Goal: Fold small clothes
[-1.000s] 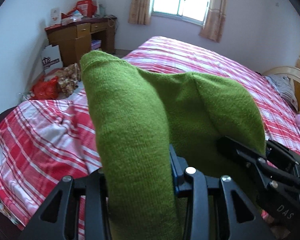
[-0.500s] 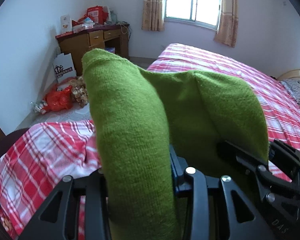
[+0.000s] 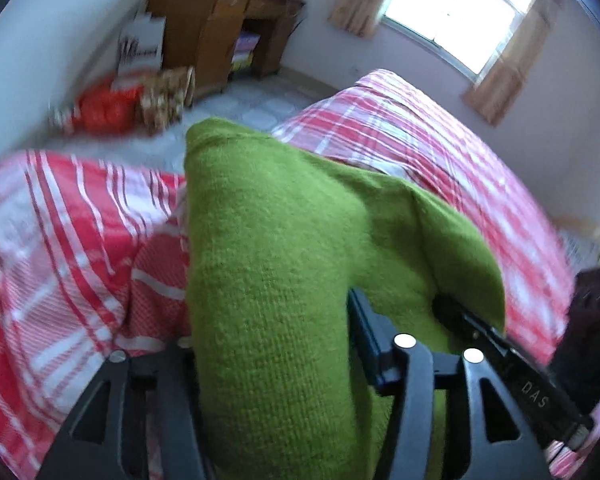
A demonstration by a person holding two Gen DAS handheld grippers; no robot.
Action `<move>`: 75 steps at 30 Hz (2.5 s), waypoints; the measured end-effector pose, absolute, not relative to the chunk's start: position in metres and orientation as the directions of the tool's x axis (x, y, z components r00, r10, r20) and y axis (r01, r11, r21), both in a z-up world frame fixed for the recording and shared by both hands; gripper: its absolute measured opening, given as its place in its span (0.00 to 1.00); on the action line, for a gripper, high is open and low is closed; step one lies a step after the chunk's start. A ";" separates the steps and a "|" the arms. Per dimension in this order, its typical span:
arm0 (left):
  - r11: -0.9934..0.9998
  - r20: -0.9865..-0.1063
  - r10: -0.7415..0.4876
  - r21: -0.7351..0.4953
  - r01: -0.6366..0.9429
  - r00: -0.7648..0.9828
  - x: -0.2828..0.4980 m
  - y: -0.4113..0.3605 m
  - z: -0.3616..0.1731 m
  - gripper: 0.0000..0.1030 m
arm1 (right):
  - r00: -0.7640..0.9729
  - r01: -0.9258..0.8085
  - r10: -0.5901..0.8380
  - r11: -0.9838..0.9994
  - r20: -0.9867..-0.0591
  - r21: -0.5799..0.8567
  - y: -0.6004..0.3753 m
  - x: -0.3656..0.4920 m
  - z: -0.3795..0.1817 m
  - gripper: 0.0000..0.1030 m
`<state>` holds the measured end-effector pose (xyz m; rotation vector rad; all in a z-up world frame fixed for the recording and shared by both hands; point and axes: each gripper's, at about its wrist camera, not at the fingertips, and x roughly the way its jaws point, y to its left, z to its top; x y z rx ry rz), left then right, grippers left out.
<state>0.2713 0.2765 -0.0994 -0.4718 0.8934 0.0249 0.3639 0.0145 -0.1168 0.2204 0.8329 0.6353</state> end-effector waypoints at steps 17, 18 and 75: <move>0.909 -0.682 -0.143 -0.377 -0.177 0.717 0.154 0.271 -0.062 0.76 | 0.570 -0.429 0.628 0.778 -0.530 0.460 -0.036 0.274 -0.077 0.67; 0.906 -0.684 -0.161 -0.388 -0.167 0.712 0.151 0.267 -0.067 0.76 | 0.570 -0.439 0.626 0.780 -0.533 0.447 -0.036 0.266 -0.080 0.67; 0.985 -0.779 0.144 0.056 -0.161 0.610 0.044 0.166 -0.064 0.76 | 0.651 -0.306 0.313 0.942 -0.692 0.137 -0.052 0.091 -0.060 0.71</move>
